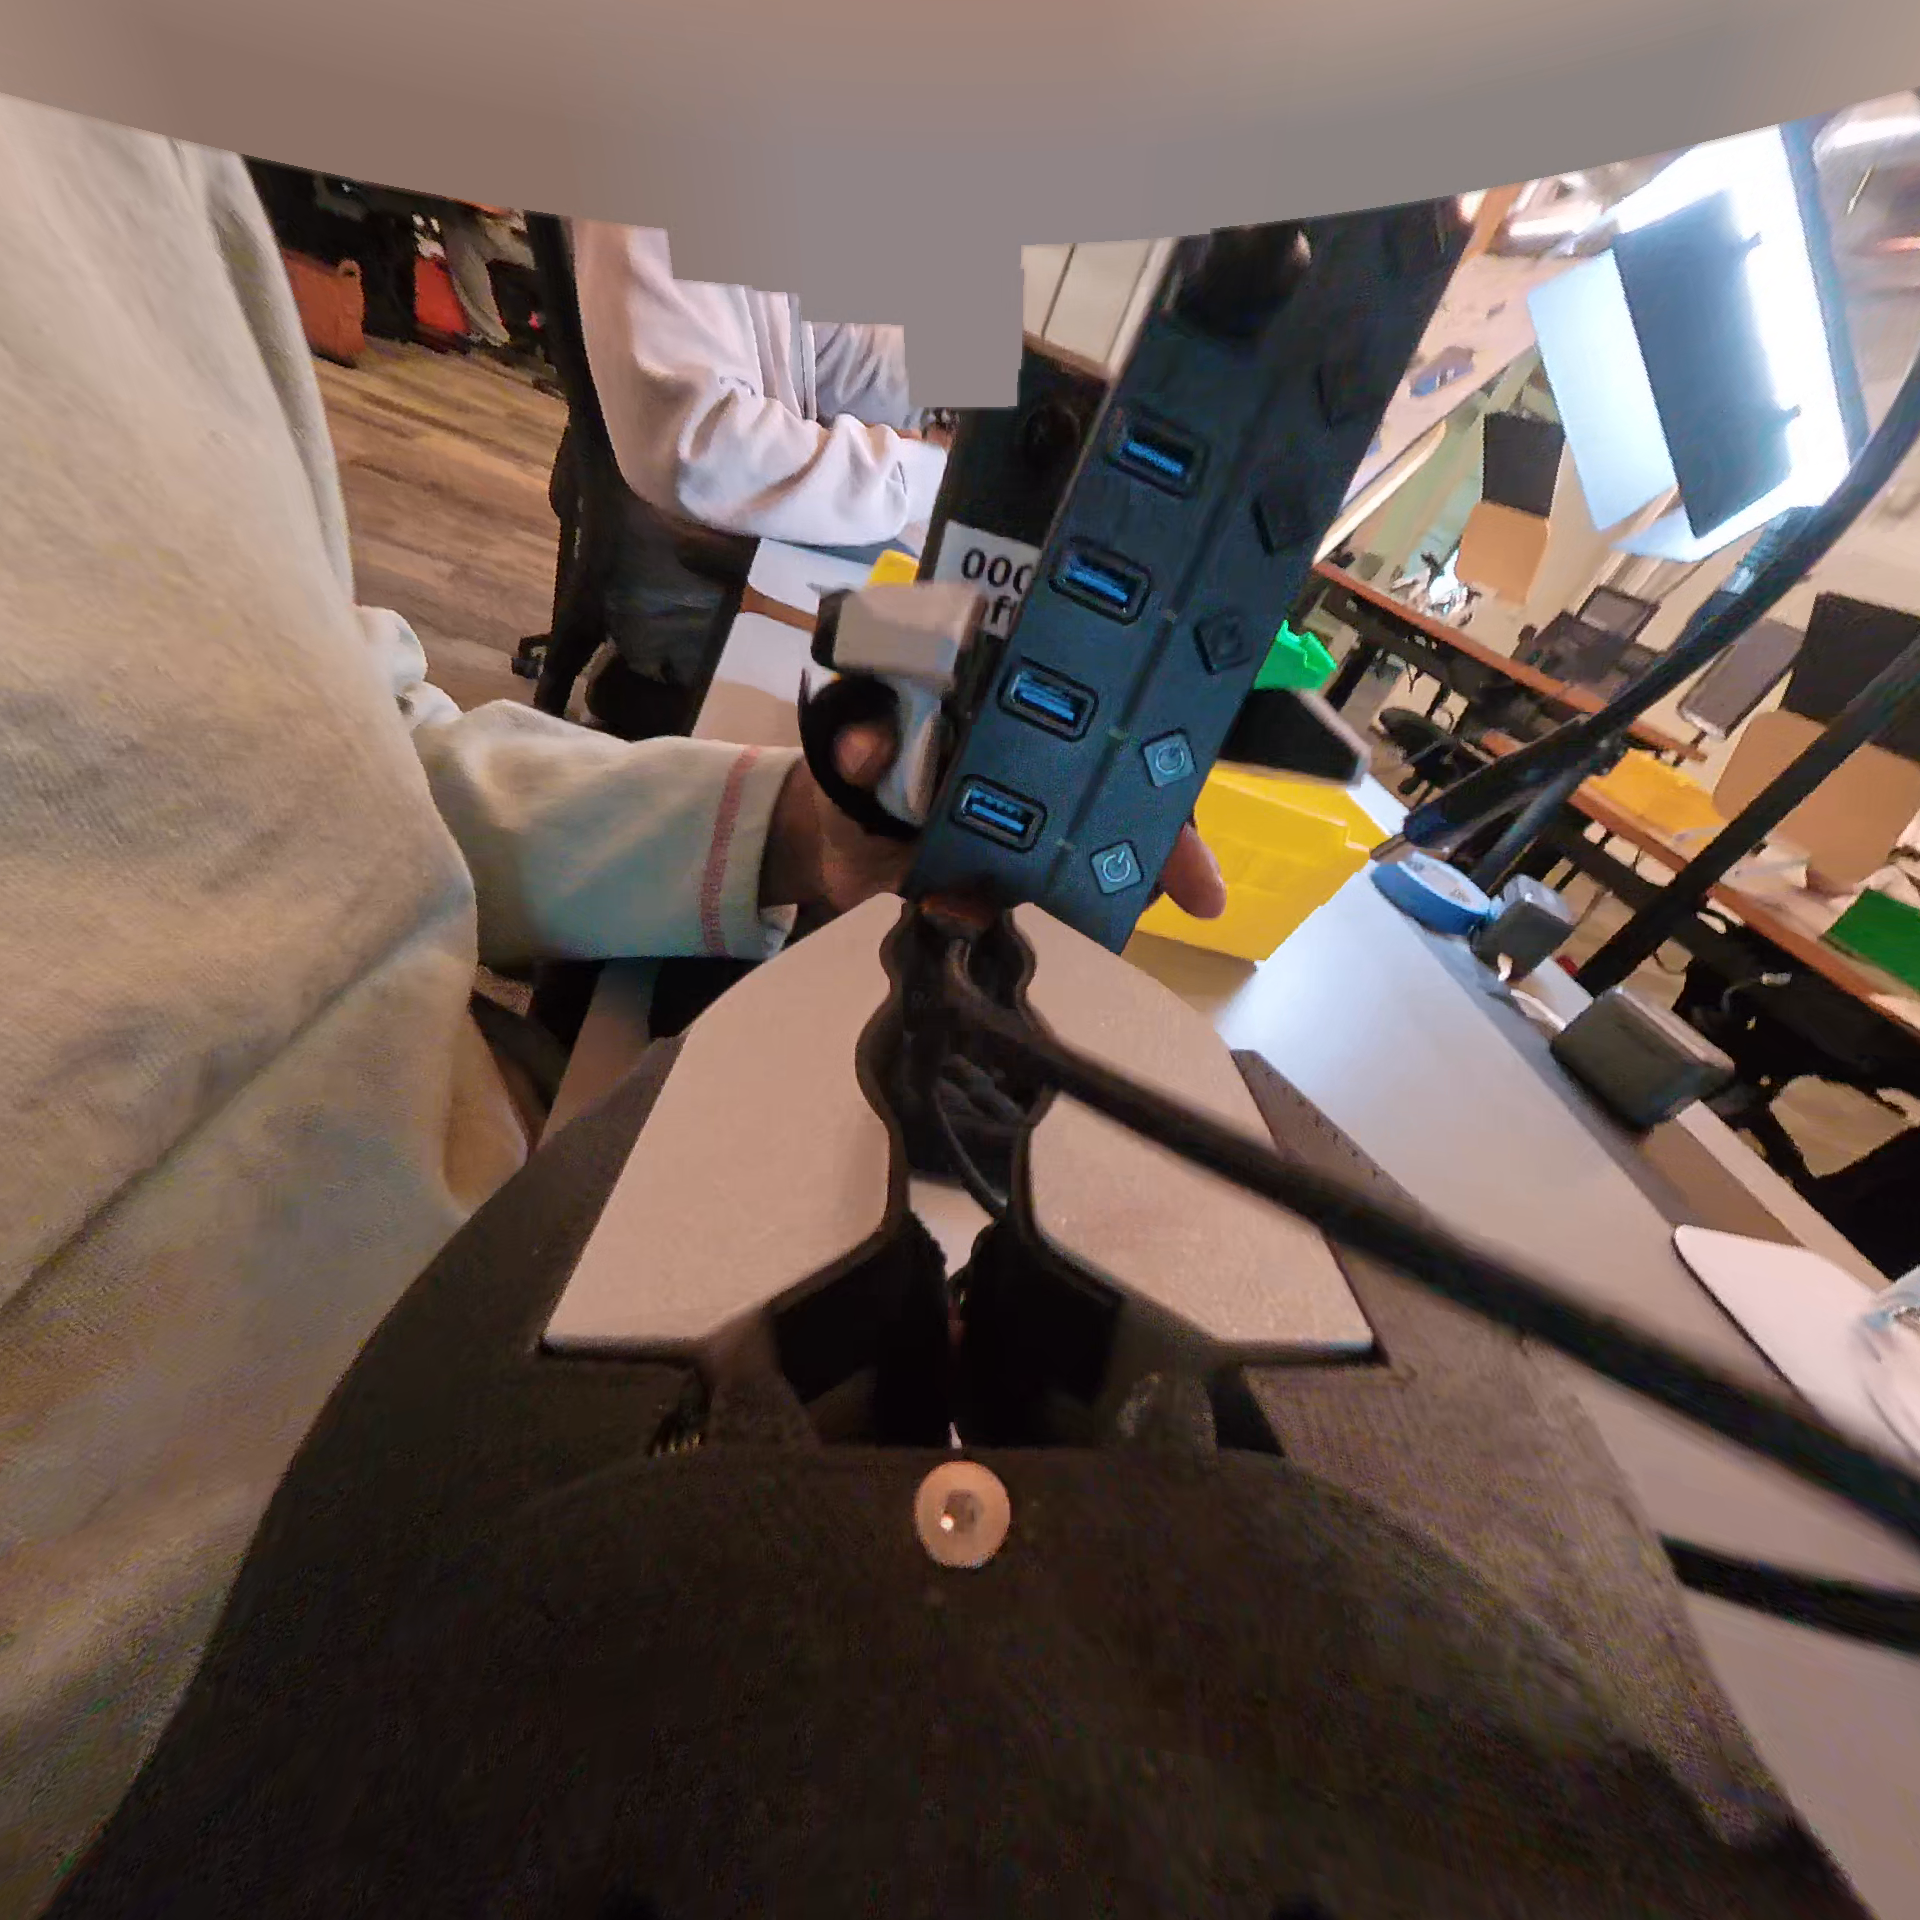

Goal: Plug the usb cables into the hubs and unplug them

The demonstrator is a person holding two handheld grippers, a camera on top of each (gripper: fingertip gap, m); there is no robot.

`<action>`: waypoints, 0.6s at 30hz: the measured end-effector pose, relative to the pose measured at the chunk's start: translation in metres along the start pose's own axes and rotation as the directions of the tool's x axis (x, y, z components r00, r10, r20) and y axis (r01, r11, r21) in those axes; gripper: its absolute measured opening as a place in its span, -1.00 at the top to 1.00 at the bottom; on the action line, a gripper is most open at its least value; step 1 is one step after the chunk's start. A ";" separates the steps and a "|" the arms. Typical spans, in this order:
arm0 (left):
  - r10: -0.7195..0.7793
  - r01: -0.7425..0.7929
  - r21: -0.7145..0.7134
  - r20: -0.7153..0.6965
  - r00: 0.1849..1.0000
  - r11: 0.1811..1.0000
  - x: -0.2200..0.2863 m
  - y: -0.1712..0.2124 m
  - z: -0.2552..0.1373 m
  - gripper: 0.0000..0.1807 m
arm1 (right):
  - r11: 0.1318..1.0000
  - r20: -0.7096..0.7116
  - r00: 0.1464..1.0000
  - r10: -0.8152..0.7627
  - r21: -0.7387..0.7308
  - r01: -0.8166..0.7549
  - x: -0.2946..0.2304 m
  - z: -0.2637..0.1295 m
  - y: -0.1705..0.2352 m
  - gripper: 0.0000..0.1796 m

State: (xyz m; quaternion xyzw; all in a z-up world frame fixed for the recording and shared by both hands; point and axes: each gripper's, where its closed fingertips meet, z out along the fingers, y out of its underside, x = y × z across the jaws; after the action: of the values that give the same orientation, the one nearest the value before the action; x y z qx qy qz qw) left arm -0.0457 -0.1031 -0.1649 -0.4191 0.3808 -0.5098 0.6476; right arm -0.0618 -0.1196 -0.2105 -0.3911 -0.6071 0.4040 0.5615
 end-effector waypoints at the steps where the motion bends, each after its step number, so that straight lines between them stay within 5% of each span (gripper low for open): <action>1: 0.017 -0.017 -0.015 -0.001 1.000 1.000 0.001 0.002 0.000 0.20 | 1.000 0.004 1.000 -0.006 0.016 0.006 -0.001 0.000 -0.003 0.84; 8: -0.049 0.051 0.013 -0.106 0.993 0.999 0.015 -0.002 -0.002 0.17 | 0.996 0.033 0.998 -0.062 0.062 0.060 -0.008 -0.002 -0.010 0.84; 18: 0.053 -0.060 -0.033 -0.193 0.980 0.998 0.034 0.013 0.003 0.26 | 0.976 0.067 0.981 -0.184 0.134 0.174 -0.023 -0.004 -0.034 0.84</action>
State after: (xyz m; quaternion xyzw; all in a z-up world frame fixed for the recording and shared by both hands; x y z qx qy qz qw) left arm -0.0326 -0.1344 -0.1780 -0.3694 0.4630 -0.5218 0.6139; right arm -0.0566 -0.1535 -0.1873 -0.2818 -0.6345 0.4049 0.5950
